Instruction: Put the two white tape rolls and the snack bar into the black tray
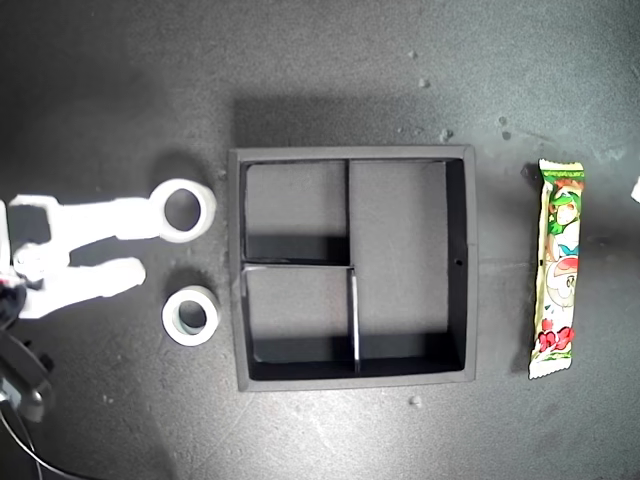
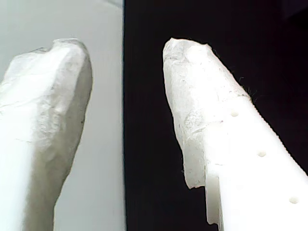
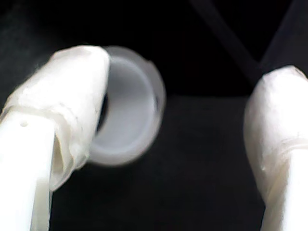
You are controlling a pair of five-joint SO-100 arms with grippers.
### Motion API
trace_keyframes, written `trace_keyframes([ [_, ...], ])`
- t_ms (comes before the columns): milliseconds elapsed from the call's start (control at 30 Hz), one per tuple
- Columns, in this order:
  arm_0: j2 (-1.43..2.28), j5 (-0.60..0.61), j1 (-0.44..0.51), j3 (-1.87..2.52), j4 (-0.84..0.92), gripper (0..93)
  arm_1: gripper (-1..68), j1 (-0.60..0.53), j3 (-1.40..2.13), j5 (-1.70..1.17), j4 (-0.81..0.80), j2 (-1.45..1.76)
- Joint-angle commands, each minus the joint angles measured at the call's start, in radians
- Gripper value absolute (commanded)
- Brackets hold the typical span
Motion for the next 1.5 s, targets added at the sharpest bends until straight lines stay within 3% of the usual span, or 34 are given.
trace_keyframes([
  [0, -0.330, 0.008, -0.034, -0.249, 0.057, 22.6, 13.0, -0.040, -0.370, -0.075, 0.118, -0.376],
  [233, -0.704, 0.006, -0.034, -0.457, 0.130, 20.4, 13.9, -0.156, -1.063, -0.209, 0.680, -1.074],
  [400, -0.844, 0.005, -0.048, -0.480, 0.141, 19.6, 16.0, -0.235, -1.098, -0.219, 0.844, -1.201],
  [733, -1.019, 0.005, -0.054, -0.482, 0.072, 18.3, 16.3, -0.380, -0.914, -0.146, 0.796, -1.212],
  [967, -1.091, 0.015, -0.052, -0.515, 0.041, 17.6, 19.7, -0.410, -0.882, -0.121, 0.775, -1.356],
  [1467, -1.239, 0.015, -0.063, -0.571, 0.029, 13.8, 18.8, -0.434, -0.647, -0.106, 0.442, -1.379],
])
